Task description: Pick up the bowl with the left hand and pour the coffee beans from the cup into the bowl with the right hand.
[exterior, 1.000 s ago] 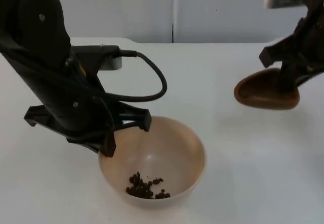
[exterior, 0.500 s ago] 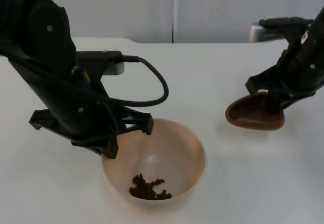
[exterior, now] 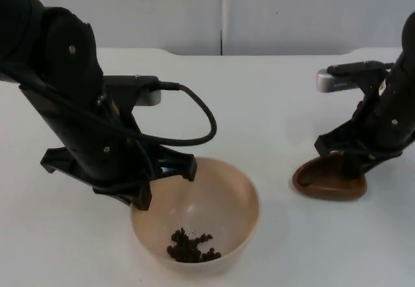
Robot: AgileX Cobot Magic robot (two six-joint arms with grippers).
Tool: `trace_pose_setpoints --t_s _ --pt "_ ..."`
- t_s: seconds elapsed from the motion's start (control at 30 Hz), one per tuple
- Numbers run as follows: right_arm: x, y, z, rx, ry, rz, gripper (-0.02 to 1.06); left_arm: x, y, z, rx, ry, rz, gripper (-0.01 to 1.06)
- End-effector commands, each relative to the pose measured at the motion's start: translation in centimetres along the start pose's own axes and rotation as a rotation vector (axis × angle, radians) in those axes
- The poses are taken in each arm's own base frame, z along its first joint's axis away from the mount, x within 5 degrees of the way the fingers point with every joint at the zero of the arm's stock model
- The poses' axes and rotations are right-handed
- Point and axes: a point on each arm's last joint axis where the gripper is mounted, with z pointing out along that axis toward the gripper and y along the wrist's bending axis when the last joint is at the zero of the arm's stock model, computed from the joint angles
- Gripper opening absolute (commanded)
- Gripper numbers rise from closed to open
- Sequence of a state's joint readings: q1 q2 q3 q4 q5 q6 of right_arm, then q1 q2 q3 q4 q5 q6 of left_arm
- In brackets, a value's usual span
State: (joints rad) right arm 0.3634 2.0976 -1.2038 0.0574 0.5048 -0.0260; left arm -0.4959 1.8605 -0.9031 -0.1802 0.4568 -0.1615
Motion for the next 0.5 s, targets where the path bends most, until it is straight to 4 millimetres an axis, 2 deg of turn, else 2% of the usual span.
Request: trace_pose_setpoints --t_s 0.0,0.47 --pt "0.93 -0.22 0.47 0.005 0.01 0.01 0.0 0.15 -0.04 0.2 -0.009 0.008 0.019 0.0" --pt "1.15 -0.25 0.73 0.006 -0.012 0.02 0.0 0.19 0.12 0.19 -0.026 0.013 0.06 0.0"
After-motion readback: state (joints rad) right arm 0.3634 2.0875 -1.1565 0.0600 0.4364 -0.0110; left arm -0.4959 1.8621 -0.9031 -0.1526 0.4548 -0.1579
